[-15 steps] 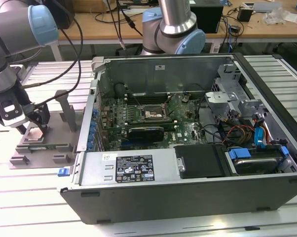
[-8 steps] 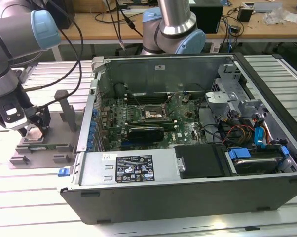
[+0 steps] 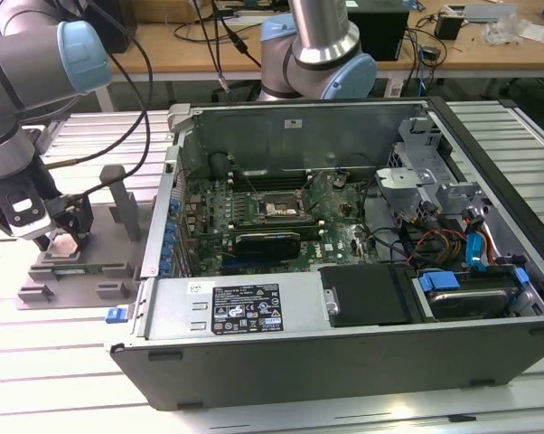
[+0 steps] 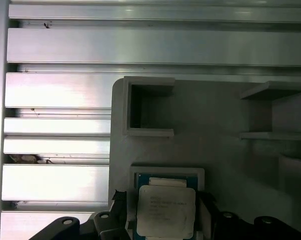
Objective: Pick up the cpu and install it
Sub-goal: 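Pick up the cpu and move it towards the insertion slot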
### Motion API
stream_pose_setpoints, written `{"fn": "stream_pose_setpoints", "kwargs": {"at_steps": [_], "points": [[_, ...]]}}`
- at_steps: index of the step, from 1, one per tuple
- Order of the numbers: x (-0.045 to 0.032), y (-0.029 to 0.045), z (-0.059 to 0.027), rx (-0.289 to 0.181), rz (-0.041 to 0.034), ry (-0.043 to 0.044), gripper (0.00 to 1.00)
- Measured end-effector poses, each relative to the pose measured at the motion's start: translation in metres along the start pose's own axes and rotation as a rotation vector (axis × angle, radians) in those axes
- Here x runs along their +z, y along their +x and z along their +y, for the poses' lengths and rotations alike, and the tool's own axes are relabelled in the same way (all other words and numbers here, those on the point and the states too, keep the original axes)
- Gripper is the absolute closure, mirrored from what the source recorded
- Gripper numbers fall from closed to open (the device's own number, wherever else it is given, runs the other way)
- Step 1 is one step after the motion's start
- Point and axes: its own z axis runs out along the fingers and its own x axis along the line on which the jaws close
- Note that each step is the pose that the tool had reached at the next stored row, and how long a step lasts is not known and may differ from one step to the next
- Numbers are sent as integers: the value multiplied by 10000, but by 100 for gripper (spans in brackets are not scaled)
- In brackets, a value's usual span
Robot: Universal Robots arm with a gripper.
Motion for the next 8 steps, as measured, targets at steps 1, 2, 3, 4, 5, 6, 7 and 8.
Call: {"fn": "stream_pose_setpoints", "kwargs": {"at_steps": [1, 2, 3, 4, 5, 6, 7, 8], "points": [[0, 0, 0, 0, 0, 0, 34], [0, 0, 0, 0, -1, 0, 34], [-1, 0, 0, -1, -2, -3, 34], [-6, -1, 1, -1, -3, -3, 34], [-6, -1, 1, -1, -4, -4, 34], [-8, 0, 0, -1, -1, -2, 34], [-9, 0, 0, -1, -1, -2, 34], [-9, 0, 1, 0, -2, -3, 34]]}}
